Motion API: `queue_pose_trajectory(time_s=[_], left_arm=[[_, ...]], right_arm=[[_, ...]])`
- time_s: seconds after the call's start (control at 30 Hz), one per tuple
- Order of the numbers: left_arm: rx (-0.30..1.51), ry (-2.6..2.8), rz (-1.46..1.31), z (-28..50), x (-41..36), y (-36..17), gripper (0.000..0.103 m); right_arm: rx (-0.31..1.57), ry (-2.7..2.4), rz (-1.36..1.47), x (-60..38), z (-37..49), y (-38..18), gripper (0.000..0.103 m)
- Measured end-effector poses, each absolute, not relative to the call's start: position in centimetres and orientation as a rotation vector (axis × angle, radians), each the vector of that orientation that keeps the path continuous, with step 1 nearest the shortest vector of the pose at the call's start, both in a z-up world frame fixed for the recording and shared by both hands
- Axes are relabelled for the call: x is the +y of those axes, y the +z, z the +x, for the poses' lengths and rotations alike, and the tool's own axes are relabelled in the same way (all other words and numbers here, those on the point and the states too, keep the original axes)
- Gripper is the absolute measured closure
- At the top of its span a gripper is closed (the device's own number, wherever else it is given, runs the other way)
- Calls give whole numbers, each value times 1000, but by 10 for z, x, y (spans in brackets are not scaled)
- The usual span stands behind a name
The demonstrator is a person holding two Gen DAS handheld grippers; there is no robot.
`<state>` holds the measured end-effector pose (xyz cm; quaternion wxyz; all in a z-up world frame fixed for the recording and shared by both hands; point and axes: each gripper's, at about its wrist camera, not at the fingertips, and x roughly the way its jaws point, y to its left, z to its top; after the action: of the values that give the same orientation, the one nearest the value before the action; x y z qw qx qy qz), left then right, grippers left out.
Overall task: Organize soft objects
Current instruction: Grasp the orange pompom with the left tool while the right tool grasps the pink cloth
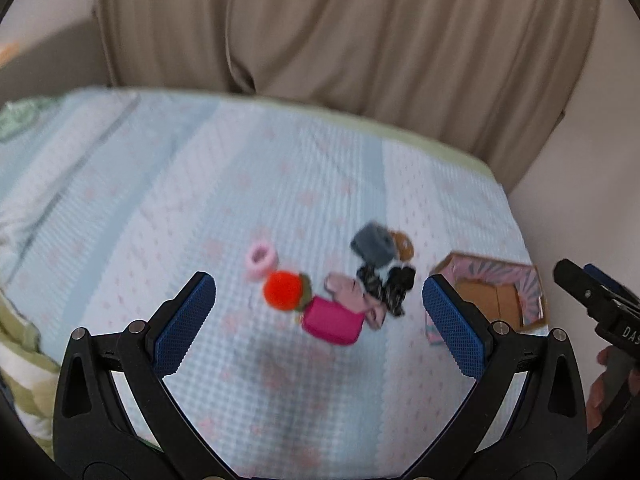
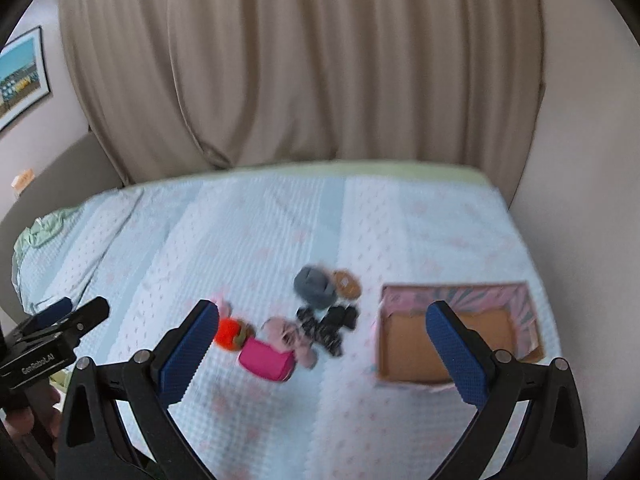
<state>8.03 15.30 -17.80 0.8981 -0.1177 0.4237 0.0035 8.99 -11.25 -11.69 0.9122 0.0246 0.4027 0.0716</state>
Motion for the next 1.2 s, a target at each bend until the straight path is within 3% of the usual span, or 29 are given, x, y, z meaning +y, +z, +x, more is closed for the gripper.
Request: queue_pose_trajectory(time_s=[0.4, 0.67, 0.87, 0.9, 0.97, 1.2], left_arm=[[1140, -128, -310, 177, 182, -367, 1], [1200, -152, -273, 219, 177, -450, 7], [1211, -180, -271, 231, 171, -477, 14], [1210, -178, -281, 233, 172, -477, 18], [1227, -170, -265, 239, 171, -481, 47], [1239, -169, -220, 246, 163, -483, 61]], right_arm=[[1126, 32, 264, -54, 168, -298, 0], [1262, -38, 324, -34, 218, -408, 0], [1323, -66, 363, -27, 240, -444, 2], [1329, -78, 359, -27, 242, -447, 4], [1341, -95, 359, -25, 244, -453, 16], [1339, -115, 340, -15, 243, -458, 46]])
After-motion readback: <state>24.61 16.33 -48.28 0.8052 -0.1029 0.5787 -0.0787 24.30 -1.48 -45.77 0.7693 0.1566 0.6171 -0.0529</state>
